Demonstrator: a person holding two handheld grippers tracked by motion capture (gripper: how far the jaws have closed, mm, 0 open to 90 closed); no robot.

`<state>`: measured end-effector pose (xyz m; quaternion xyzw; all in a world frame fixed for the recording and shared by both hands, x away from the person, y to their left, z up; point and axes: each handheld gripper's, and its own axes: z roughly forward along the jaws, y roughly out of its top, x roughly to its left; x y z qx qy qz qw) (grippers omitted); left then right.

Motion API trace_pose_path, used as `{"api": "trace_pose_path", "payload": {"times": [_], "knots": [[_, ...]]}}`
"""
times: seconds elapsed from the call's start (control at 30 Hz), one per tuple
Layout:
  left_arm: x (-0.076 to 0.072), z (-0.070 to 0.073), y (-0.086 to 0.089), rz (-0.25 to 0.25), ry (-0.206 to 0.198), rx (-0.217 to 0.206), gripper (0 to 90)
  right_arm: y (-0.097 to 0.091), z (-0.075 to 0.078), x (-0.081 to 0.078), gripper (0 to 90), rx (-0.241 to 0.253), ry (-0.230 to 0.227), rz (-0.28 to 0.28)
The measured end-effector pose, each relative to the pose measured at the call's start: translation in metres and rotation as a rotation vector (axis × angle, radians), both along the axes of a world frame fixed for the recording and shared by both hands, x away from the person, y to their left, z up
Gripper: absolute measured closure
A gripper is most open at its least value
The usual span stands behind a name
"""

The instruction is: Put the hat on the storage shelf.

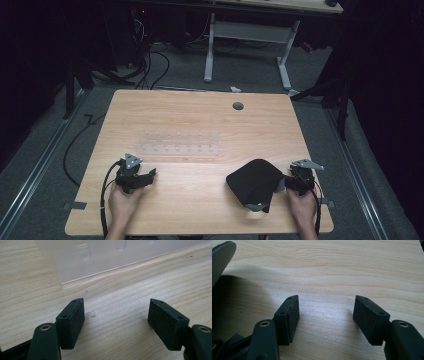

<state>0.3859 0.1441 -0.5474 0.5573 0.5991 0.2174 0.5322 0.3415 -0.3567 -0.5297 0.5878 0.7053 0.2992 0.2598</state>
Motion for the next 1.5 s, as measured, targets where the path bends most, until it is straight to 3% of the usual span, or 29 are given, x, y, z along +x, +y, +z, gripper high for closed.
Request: {"api": "trace_pose_path", "payload": {"times": [0.83,1.0,1.1,1.37,1.5], "knots": [[0.0,0.0,0.0,0.002,0.001,0.0,29.9,-0.001,0.0,0.0,42.2,-0.004,-0.002,-0.013],[0.0,0.0,0.0,0.002,0.001,0.0,29.9,-0.006,0.002,-0.001,46.9,0.031,-0.002,-0.027],[0.0,0.0,0.0,0.001,0.001,0.001,29.9,-0.008,0.004,-0.002,47.9,0.033,-0.017,-0.027],[0.0,0.0,0.0,0.001,0.001,0.001,29.9,-0.011,0.022,-0.021,51.9,0.084,-0.125,-0.021],[0.0,0.0,-0.001,0.001,0.0,0.002,29.9,-0.014,0.031,-0.027,53.7,0.113,-0.15,-0.017]]}}
